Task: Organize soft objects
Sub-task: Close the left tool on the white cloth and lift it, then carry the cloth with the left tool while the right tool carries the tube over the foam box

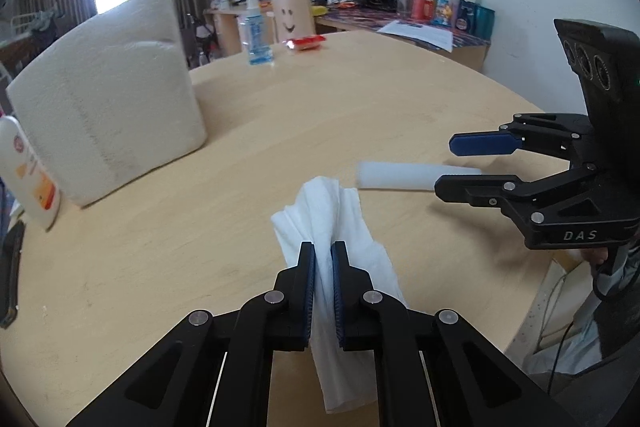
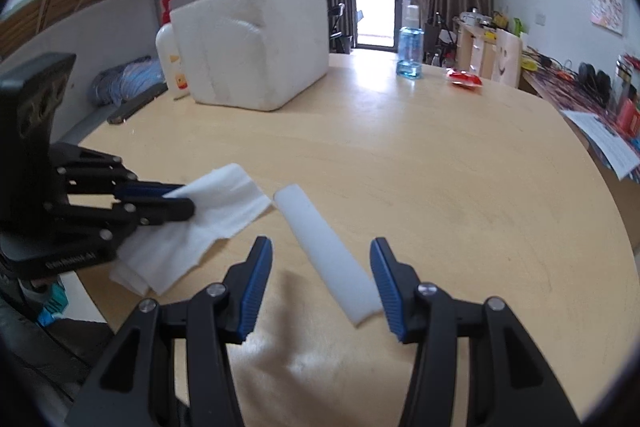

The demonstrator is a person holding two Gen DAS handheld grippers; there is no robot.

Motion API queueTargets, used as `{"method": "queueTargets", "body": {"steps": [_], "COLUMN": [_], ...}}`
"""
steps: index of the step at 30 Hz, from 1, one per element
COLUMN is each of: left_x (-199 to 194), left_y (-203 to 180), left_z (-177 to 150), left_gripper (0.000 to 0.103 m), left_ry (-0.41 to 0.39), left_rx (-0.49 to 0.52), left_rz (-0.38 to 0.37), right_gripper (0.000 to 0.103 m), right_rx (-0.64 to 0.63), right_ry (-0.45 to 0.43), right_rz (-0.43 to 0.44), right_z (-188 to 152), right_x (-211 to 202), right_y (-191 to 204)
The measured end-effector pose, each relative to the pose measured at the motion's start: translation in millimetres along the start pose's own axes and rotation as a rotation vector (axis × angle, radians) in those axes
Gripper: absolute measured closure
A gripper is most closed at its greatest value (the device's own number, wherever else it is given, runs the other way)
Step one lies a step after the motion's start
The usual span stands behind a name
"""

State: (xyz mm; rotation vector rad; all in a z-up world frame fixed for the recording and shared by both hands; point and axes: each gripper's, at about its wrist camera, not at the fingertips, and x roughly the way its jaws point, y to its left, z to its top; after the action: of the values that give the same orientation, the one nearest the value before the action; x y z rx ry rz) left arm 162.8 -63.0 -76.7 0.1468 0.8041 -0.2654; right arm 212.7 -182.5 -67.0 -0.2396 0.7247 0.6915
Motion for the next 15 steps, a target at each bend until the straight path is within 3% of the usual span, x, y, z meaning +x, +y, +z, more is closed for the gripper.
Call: {"method": "queueTargets", "body": {"steps": [9,15], "left_x": [2.9,4.2], "left_y": [4.8,4.7], "left_z": [-3.8,-1.9], "left_gripper": [0.094,0.094], "left_ry": [0.006,0.001], "left_rx": [-0.018,-0.028], "left_rz": [-0.021,-0.029], "right_gripper": [0.048,0.061], "right_rx": [-0.057,-0.076], "right_ry": [0.057,0.086], "right_rz": [0.017,0.023], "right_z": [5.3,2.1], "right_x": [14.3,18.6], "right_y": [-0.8,-3.7]}}
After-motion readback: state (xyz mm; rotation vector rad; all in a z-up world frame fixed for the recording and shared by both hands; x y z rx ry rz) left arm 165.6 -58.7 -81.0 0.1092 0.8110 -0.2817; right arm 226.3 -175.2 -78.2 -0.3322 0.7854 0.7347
